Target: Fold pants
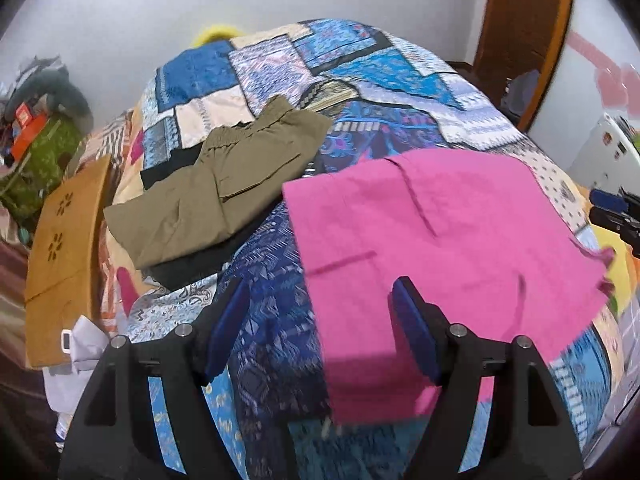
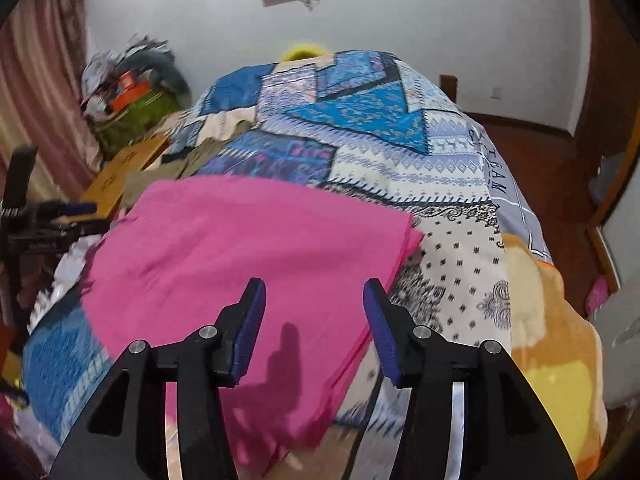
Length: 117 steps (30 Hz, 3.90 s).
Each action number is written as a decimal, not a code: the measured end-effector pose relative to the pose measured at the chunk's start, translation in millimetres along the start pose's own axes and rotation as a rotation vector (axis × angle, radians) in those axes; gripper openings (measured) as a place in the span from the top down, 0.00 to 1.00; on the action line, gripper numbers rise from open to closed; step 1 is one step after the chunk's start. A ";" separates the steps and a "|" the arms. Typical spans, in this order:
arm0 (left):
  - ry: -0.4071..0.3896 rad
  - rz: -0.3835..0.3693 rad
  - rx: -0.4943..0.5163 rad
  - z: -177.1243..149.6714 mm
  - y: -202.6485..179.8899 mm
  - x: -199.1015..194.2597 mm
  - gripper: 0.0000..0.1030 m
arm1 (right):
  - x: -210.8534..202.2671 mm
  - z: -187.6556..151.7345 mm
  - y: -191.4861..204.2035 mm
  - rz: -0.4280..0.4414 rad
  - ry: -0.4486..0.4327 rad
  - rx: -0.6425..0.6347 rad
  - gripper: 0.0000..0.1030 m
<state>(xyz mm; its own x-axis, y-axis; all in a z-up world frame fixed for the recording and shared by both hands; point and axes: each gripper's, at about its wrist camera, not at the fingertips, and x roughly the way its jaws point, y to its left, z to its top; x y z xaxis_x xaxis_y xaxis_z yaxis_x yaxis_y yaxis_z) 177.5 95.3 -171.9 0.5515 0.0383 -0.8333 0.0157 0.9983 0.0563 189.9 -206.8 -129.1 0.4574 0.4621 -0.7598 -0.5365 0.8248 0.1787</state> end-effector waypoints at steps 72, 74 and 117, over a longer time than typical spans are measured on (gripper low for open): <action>-0.076 -0.217 0.141 -34.8 -72.2 -71.7 0.55 | -18.4 -19.4 100.9 0.192 -0.010 -0.099 0.69; -0.089 -0.211 0.128 -25.7 -70.9 -69.1 0.53 | -14.2 -13.3 102.4 0.189 -0.024 -0.088 0.68; 0.008 -0.105 -0.041 -54.6 -2.8 -20.9 0.33 | -18.1 -77.6 6.1 0.001 0.068 0.176 0.58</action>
<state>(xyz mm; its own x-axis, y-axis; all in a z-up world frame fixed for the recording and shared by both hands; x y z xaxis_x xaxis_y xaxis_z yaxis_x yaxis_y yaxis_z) 120.4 94.1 -184.7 0.5419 -0.0666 -0.8378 0.0392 0.9978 -0.0540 123.4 -235.5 -162.7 0.4051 0.4449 -0.7987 -0.4019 0.8714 0.2815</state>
